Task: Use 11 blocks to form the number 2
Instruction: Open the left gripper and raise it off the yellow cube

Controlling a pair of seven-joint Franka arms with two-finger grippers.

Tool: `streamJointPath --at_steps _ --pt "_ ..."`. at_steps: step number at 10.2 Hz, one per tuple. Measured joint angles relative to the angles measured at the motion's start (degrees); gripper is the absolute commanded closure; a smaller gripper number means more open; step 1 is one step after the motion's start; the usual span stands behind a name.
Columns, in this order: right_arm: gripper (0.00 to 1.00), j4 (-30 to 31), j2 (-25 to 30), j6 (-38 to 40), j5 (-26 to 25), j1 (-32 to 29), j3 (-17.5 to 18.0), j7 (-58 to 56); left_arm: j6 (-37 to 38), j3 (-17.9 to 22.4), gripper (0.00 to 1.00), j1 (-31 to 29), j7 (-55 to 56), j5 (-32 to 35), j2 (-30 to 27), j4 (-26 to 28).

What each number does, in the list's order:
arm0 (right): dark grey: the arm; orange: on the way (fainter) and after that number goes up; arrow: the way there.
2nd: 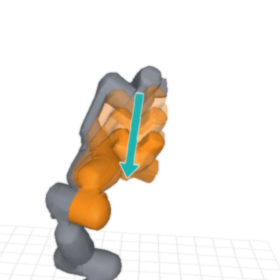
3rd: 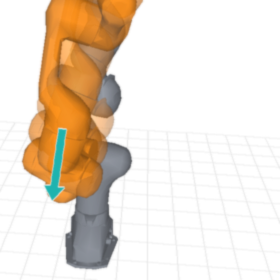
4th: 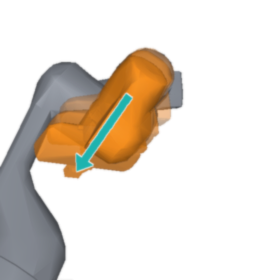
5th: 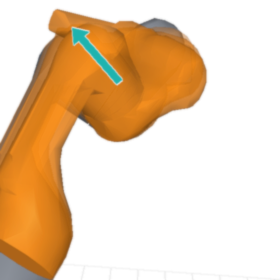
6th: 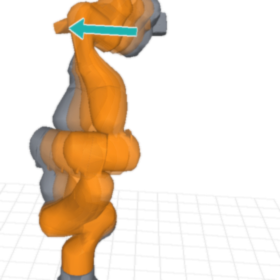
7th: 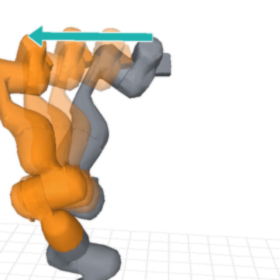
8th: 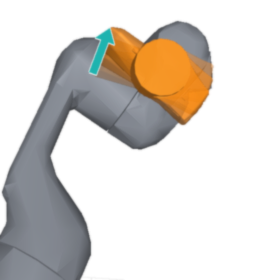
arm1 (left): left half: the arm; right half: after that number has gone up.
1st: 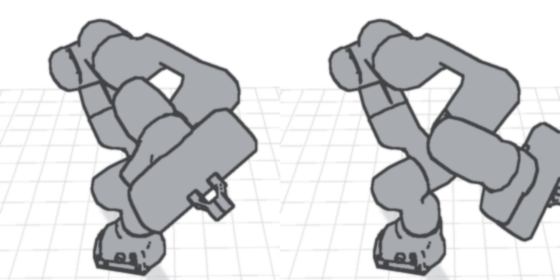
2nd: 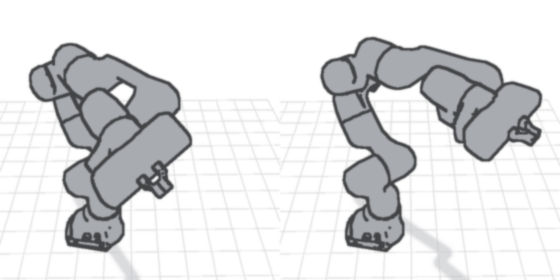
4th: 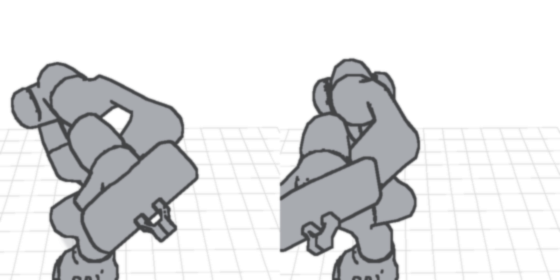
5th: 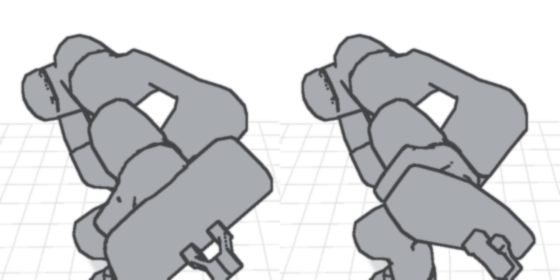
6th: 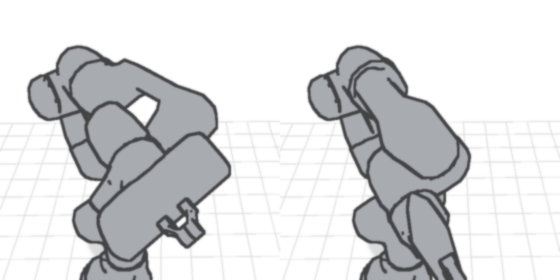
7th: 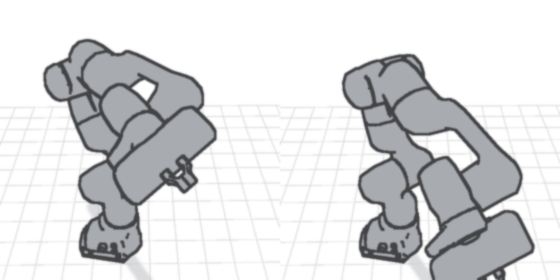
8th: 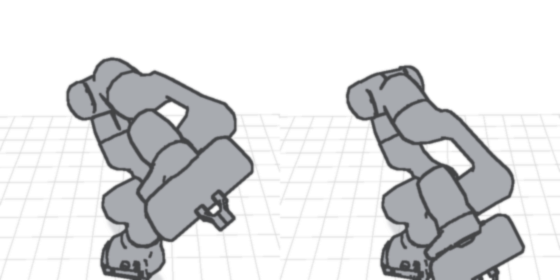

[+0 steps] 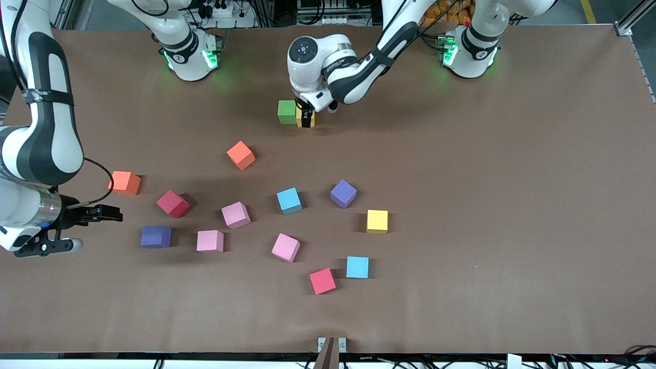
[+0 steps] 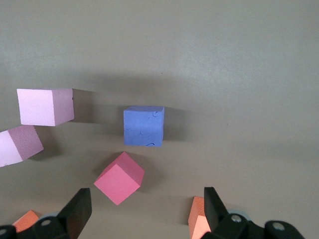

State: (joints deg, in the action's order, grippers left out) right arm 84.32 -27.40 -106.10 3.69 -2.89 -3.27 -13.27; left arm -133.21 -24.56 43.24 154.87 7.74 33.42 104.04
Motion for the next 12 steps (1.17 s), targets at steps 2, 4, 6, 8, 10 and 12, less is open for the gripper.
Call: streamJointPath --at_steps 2,4,6,8,10,12 --pt "0.00 0.0 0.0 0.0 0.0 0.0 -0.2 0.0 3.9 -0.2 0.00 -1.4 -2.1 0.0 -2.3 -0.1" --pt "0.00 0.0 0.0 0.0 0.0 -0.1 -0.2 0.0 7.1 -0.3 0.00 -3.8 -6.2 -0.2 -4.8 -0.1" --pt "0.00 0.0 0.0 0.0 0.0 -0.1 -0.2 0.0 10.5 -0.3 0.00 -6.8 -13.3 -1.8 -7.4 -0.2" --pt "0.00 0.0 0.0 0.0 0.0 -0.2 -0.2 0.0 13.9 -0.1 0.00 -10.5 -20.9 -2.4 -9.7 -0.2" --pt "0.00 0.0 0.0 0.0 0.0 -0.5 -0.4 0.0 14.2 0.4 0.00 -12.9 -28.9 -2.4 -10.9 -0.3" --pt "0.00 0.0 0.0 0.0 0.0 -0.8 -0.5 0.0 14.2 2.5 0.00 -13.2 -39.1 -2.4 -11.1 -1.5"
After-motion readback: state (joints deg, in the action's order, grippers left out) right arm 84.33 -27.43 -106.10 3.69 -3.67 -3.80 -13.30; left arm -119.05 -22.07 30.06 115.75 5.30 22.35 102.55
